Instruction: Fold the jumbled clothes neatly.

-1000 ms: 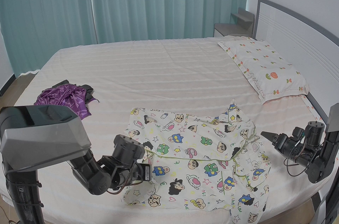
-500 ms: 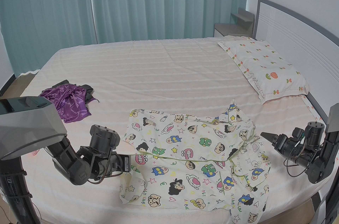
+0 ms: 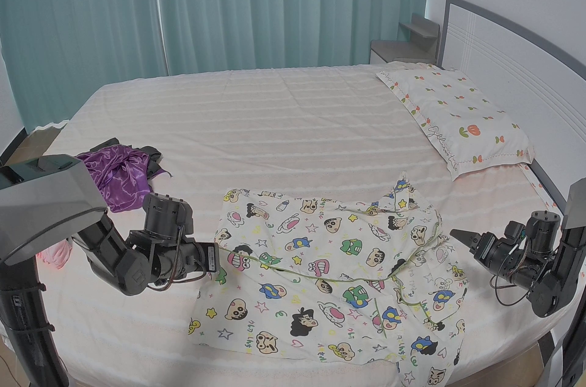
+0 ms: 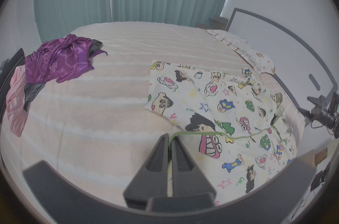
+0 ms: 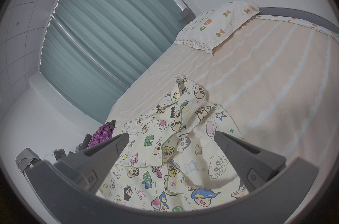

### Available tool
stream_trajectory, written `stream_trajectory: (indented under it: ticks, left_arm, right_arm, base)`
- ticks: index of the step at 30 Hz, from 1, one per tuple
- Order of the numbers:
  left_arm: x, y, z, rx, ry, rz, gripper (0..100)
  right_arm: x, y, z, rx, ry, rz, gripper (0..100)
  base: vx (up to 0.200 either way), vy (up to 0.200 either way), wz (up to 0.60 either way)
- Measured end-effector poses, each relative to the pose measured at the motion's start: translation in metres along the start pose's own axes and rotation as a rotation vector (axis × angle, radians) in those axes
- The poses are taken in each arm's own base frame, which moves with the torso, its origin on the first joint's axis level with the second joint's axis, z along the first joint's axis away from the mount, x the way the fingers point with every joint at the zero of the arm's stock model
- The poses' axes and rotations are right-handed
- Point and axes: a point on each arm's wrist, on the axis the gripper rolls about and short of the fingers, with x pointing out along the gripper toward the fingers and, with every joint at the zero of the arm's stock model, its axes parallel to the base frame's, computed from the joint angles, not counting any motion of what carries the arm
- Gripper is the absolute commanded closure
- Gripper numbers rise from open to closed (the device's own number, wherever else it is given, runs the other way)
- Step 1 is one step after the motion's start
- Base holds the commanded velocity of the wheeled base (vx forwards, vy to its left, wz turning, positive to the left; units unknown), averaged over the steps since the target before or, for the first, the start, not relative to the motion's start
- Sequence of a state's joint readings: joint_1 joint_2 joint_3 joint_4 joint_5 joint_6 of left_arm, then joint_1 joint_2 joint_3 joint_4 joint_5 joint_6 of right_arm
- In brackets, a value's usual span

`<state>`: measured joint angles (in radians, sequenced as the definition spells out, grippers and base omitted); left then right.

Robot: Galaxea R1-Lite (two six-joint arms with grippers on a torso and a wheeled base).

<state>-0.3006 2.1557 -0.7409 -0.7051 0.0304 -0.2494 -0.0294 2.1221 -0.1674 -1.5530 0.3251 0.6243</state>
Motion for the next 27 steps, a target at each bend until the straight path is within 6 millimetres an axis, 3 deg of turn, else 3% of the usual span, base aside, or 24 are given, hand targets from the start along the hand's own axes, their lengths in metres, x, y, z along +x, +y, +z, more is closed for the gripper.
stream_trajectory:
  ticks: [7,8,19,27]
  left_arm:
    - [0.015,0.007,-0.001,-0.009,0.022,0.014,100]
    - [0.017,0.008,-0.001,-0.010,0.022,0.015,0]
    - [0.033,0.016,-0.001,-0.069,0.023,0.052,0]
    - [0.002,0.034,-0.009,-0.213,0.075,-0.021,0]
  right_arm:
    - [0.000,0.000,0.000,0.001,0.002,-0.001,0]
    - [0.000,0.000,-0.001,0.001,0.002,-0.002,0]
    - [-0.002,-0.004,-0.005,-0.029,0.031,-0.012,0]
    - [-0.007,-0.008,-0.011,-0.050,0.077,-0.007,0]
  base:
    - [0.000,0.000,0.00]
    - [0.000,0.000,0.00]
    - [0.000,0.000,0.00]
    - [0.000,0.000,0.00]
